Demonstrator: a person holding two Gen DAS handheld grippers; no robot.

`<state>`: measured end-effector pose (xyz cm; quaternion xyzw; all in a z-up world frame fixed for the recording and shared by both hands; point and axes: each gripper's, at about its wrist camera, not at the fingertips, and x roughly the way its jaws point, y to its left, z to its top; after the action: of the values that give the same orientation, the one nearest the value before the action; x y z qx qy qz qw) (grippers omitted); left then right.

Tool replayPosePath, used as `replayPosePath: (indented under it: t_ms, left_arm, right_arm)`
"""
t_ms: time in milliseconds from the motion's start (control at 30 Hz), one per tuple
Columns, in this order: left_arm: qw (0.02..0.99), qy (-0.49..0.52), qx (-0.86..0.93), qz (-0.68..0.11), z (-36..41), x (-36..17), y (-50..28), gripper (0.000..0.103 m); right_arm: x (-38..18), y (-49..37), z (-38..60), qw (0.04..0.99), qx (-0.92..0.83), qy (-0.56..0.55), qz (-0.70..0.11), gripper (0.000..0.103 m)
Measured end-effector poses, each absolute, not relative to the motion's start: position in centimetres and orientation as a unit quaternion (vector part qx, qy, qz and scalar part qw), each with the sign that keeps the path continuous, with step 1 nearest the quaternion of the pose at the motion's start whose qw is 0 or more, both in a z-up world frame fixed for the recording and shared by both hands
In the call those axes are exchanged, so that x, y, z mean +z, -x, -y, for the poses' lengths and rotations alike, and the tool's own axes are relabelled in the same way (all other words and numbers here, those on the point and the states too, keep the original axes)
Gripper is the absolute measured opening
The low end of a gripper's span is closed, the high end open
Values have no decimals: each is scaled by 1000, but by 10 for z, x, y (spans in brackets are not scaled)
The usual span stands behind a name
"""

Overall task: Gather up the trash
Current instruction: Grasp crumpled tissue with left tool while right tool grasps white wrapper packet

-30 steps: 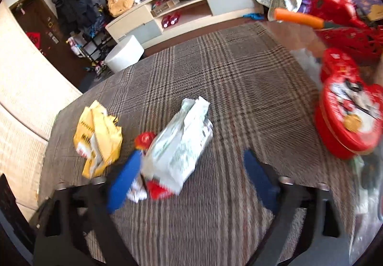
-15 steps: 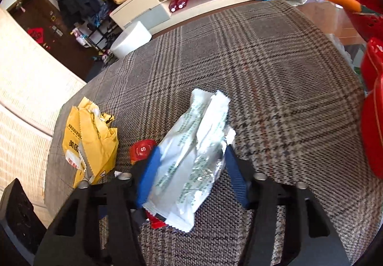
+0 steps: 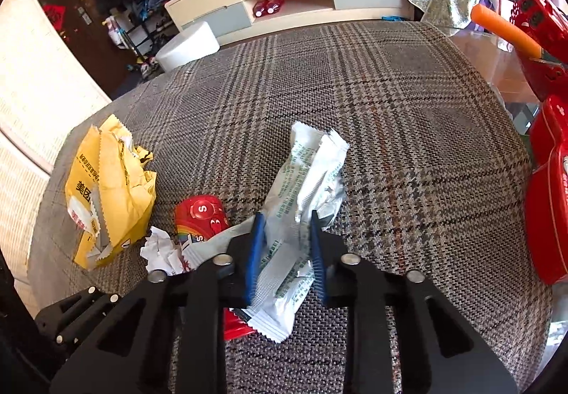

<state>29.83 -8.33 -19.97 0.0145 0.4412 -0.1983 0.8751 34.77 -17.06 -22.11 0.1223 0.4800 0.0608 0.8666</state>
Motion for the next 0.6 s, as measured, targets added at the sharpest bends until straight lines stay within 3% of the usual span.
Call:
replayPosePath:
  t_ms: [300,600]
  left_arm:
    - [873,-16,-202,-443,72,-190,-275,12]
    - [870,-1,-198,-452,53,-174,-192,12]
  right_arm:
    - [-208,-308,187,871,58,-105,-476,19]
    - [-186,-209,175,875,82,-91,-469,15]
